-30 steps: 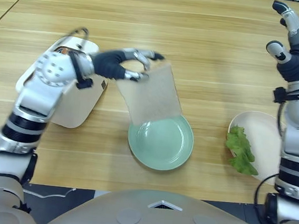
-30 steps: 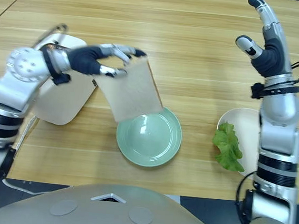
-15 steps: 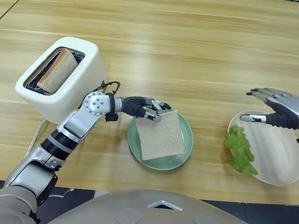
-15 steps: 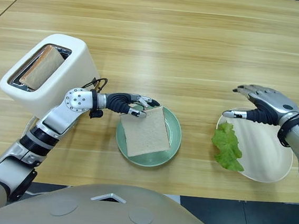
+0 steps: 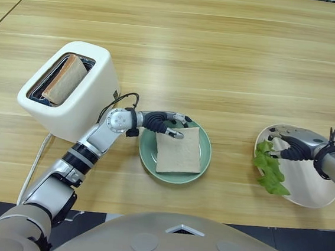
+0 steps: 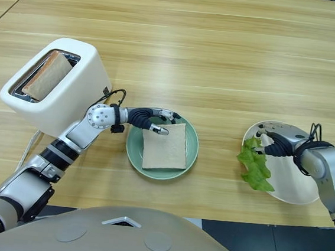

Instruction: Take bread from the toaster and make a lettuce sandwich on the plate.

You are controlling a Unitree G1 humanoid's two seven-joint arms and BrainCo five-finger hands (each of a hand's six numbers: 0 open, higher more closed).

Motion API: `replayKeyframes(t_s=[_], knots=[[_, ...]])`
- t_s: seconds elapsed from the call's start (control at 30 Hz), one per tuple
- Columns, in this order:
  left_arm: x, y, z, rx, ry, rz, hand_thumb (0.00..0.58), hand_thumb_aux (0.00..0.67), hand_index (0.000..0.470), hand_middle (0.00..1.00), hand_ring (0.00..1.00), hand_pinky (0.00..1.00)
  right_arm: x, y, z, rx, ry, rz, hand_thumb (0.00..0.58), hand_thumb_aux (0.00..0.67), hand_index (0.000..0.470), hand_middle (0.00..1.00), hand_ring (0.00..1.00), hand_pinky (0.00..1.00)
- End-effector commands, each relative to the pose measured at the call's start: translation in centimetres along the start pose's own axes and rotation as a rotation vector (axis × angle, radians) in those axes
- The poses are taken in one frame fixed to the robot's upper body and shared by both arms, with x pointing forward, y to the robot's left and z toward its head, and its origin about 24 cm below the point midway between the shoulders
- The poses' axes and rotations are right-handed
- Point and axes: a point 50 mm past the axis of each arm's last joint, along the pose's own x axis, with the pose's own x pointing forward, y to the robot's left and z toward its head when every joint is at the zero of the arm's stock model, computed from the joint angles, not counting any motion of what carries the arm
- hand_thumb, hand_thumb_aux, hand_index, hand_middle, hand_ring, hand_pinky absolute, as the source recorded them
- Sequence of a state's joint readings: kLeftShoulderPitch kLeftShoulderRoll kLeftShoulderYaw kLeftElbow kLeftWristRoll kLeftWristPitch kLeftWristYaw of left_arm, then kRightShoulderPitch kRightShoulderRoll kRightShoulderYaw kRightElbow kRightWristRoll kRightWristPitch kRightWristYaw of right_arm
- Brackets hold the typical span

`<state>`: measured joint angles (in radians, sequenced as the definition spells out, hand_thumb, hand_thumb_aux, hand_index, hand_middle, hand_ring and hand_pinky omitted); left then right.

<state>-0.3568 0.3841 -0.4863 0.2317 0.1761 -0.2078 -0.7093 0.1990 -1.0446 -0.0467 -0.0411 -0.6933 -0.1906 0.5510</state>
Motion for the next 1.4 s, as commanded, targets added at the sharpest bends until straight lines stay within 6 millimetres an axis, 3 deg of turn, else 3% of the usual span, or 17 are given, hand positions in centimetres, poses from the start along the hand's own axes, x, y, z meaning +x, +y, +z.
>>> replayKeyframes(t_s=[0.03,0.17,0.23,0.33,0.37,0.47,0.5,0.6,0.67,0.8,1.0,1.23,1.27,1.3,1.33,1.37,1.4], knots=[[-0.1,0.5,-0.1,0.024,0.026,0.004,0.0,0.0,0.0,0.0,0.0,0.0,0.3,0.4,0.0,0.005,-0.005,0.015,0.288,0.194,0.136,0.0,0.0,0.0],[-0.1,0.7,0.0,0.032,0.023,0.012,0.0,0.0,0.0,0.0,0.0,0.0,0.1,0.5,-0.3,0.009,0.0,0.01,0.187,0.118,0.083,0.0,0.0,0.0],[-0.1,0.7,0.0,0.034,0.022,0.014,0.0,0.0,0.0,0.0,0.0,0.0,0.1,0.7,-0.3,0.008,-0.005,0.017,0.205,0.131,0.092,0.0,0.0,0.0],[-0.1,0.6,0.2,0.037,0.015,0.016,0.0,0.0,0.0,0.0,0.0,0.0,0.2,1.5,-0.2,0.001,-0.008,0.054,0.337,0.236,0.166,0.0,0.0,0.0],[-0.1,0.6,0.3,0.038,0.009,0.018,0.0,0.0,0.0,0.0,0.0,0.0,0.2,1.9,-0.2,-0.003,-0.005,0.073,0.413,0.31,0.217,0.0,0.0,0.0],[-0.3,0.8,0.7,0.04,-0.006,0.025,0.0,0.0,0.0,0.0,0.0,0.0,0.2,2.7,-0.3,-0.008,-0.001,0.1,0.506,0.431,0.302,0.0,0.0,0.0],[-0.4,0.9,0.8,0.04,-0.01,0.028,0.0,0.0,0.0,0.0,0.0,0.0,0.2,2.8,-0.3,-0.008,-0.001,0.103,0.514,0.444,0.311,0.0,0.0,0.0],[-0.5,1.0,0.9,0.041,-0.016,0.035,0.0,0.0,0.0,0.0,0.0,0.0,0.2,2.9,-0.4,-0.006,-0.003,0.093,0.578,0.636,0.446,0.0,0.0,0.0],[-0.6,1.0,1.0,0.043,-0.019,0.037,0.0,0.0,0.0,0.0,0.0,0.0,0.3,2.5,-0.3,-0.006,-0.01,0.055,0.58,0.67,0.47,0.0,0.0,0.0],[-1.0,1.3,1.2,0.053,-0.026,0.055,0.0,0.0,0.0,0.0,0.0,0.0,-0.2,-0.1,-0.9,-0.013,-0.004,-0.099,0.58,0.67,0.47,0.0,0.0,0.0],[-2.4,3.3,2.3,0.072,-0.053,0.15,0.0,0.0,0.0,0.0,0.0,0.0,-3.8,-6.1,-0.5,-0.039,-0.056,-0.385,0.58,0.67,0.47,0.0,0.0,0.0],[-2.8,3.4,2.1,0.062,-0.047,0.167,0.0,0.0,0.0,0.0,0.0,0.0,-5.2,-5.9,-1.1,-0.009,-0.042,-0.316,0.58,0.67,0.47,0.0,0.0,0.0],[-2.8,3.4,2.1,0.06,-0.046,0.168,0.0,0.0,0.0,0.0,0.0,0.0,-5.1,-5.0,-1.4,-0.008,-0.029,-0.253,0.58,0.652,0.457,0.0,0.0,0.0],[-2.7,3.4,2.1,0.059,-0.047,0.169,0.0,0.0,0.0,0.0,0.0,0.0,-5.1,-4.3,-1.6,0.004,-0.02,-0.207,0.554,0.528,0.37,0.0,0.0,0.0],[-2.7,3.4,2.1,0.058,-0.048,0.17,0.0,0.0,0.0,0.0,0.0,0.0,-5.0,-3.8,-1.8,0.014,-0.015,-0.172,0.447,0.349,0.245,0.0,0.0,0.0],[-2.7,3.4,2.1,0.057,-0.049,0.171,0.0,0.0,0.0,0.0,0.0,0.0,-4.9,-3.2,-1.9,0.021,-0.007,-0.132,0.183,0.116,0.081,0.0,0.0,0.0],[-2.7,3.4,2.2,0.056,-0.051,0.172,0.0,0.0,0.0,0.0,0.0,0.0,-4.9,-2.7,-2.1,0.031,0.006,-0.103,0.0,0.0,0.0,0.0,0.0,0.0]])
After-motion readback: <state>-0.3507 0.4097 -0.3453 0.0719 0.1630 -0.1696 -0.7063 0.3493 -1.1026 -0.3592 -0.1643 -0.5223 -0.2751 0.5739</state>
